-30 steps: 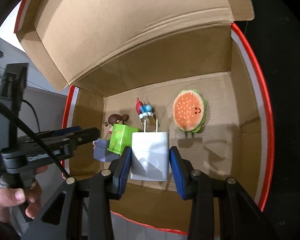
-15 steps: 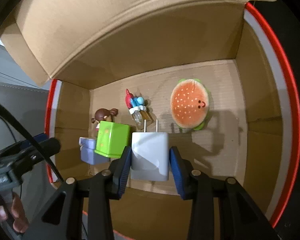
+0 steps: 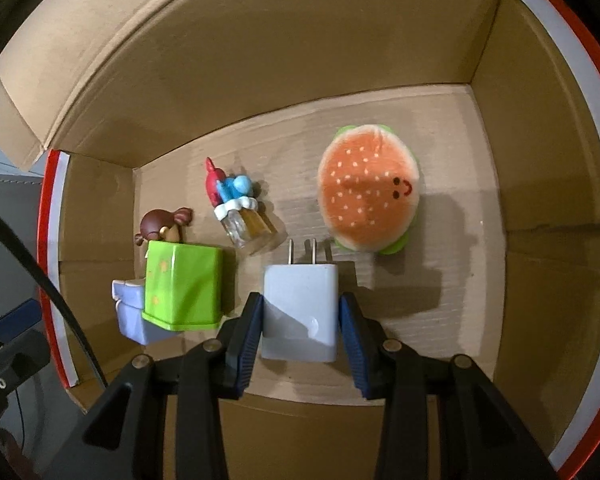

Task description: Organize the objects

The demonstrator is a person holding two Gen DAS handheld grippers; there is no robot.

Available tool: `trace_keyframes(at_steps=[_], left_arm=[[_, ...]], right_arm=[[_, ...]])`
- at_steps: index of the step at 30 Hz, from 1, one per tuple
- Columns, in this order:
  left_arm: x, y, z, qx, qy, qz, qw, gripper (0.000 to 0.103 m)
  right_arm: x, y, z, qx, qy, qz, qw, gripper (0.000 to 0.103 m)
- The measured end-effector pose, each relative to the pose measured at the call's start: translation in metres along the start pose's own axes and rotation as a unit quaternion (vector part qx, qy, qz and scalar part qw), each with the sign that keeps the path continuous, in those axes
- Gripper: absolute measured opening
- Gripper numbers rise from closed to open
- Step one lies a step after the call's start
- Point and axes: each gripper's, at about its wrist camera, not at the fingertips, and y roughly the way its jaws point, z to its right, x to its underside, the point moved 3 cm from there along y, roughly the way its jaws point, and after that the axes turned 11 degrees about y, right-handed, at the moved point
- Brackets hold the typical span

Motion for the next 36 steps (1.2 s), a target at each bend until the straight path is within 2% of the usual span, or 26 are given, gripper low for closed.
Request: trace_keyframes(at_steps=[8, 13, 14, 18, 20, 25, 29, 31, 33, 36], left_arm=[[0.001, -0.004, 0.001, 0.0, 0.014, 0.0, 0.9999, 0.082], [0.001, -0.01, 0.001, -0.002, 0.017, 0.001, 0.9999, 0.082], [0.001, -0.012, 0.001, 0.001, 0.035, -0.002, 0.9994, 0.082], [0.0, -0.023, 0.003, 0.002, 0.039, 0.007, 0.9992, 0.083], [0.001, -0.028, 0.004, 0.001, 0.042, 0.01, 0.9991, 0.083], [0.005, -0.047, 0.007, -0.001, 0.047, 0.024, 0.9986, 0.089], [0.009, -0.064, 0.007, -0.002, 0.047, 0.036, 0.9982, 0.09], [0.011, -0.075, 0.008, -0.001, 0.046, 0.043, 0.998, 0.092], [0.014, -0.086, 0.01, 0.0, 0.049, 0.054, 0.9973, 0.099], [0.018, -0.099, 0.013, 0.002, 0.055, 0.066, 0.9963, 0.1]], right_arm=[[0.003, 0.002, 0.003, 0.007, 0.007, 0.008, 1.0, 0.039], [0.005, -0.011, 0.0, -0.002, -0.001, 0.02, 1.0, 0.039], [0.005, -0.015, 0.0, -0.005, -0.002, 0.022, 1.0, 0.039], [0.01, -0.031, -0.002, -0.014, -0.01, 0.031, 0.999, 0.04], [0.013, -0.039, -0.003, -0.02, -0.017, 0.033, 0.999, 0.05], [0.02, -0.062, 0.0, -0.03, -0.022, 0.054, 0.998, 0.056], [0.027, -0.086, 0.001, -0.046, -0.029, 0.069, 0.996, 0.077], [0.029, -0.098, 0.0, -0.051, -0.036, 0.077, 0.995, 0.081], [0.022, -0.11, 0.0, -0.056, -0.041, 0.084, 0.994, 0.083], [0.025, -0.127, -0.009, -0.061, -0.054, 0.094, 0.992, 0.09]])
